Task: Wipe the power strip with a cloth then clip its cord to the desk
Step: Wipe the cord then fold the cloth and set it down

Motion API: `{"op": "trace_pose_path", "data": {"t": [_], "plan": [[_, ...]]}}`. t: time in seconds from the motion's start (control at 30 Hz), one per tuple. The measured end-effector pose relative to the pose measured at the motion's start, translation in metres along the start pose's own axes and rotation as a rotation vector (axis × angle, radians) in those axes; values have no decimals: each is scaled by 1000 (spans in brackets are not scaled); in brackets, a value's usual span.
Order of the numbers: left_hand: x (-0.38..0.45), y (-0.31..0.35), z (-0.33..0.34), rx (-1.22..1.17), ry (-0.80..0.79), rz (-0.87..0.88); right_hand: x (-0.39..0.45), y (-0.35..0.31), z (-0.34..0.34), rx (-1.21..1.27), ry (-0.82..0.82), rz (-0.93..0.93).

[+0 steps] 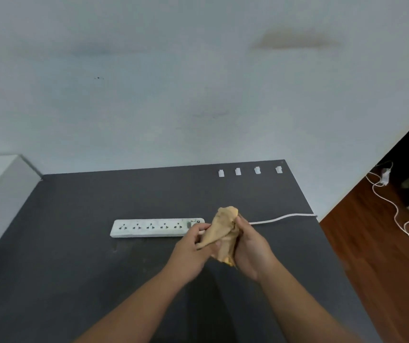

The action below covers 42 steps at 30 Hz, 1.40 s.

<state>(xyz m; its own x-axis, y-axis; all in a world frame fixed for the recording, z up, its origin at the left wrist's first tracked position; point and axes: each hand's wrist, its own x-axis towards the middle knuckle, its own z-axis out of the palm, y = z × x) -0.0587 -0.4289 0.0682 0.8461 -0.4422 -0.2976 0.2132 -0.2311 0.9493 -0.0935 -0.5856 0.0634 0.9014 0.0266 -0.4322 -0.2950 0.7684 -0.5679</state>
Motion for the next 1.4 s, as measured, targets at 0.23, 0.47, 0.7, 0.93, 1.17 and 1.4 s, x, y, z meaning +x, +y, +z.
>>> {"op": "trace_pose_path", "data": {"t": [0.23, 0.47, 0.7, 0.93, 1.17, 1.4], "plan": [[-23, 10, -31, -250, 216, -139, -5, 23, 19, -95, 12, 46], [-55, -17, -60, -386, 177, -224, 11, 51, 47, -362, 86, 53], [-71, -35, -98, -383, 127, -88, 23, 81, 86, -759, 110, -112], [-90, -36, -157, -502, 358, -174, 42, 109, 139, -628, 112, 20], [-124, -20, -241, -244, 439, 65, 59, 147, 172, -595, -255, 223], [-151, -34, -326, -146, 535, 113, 74, 206, 227, -723, -243, 231]]}}
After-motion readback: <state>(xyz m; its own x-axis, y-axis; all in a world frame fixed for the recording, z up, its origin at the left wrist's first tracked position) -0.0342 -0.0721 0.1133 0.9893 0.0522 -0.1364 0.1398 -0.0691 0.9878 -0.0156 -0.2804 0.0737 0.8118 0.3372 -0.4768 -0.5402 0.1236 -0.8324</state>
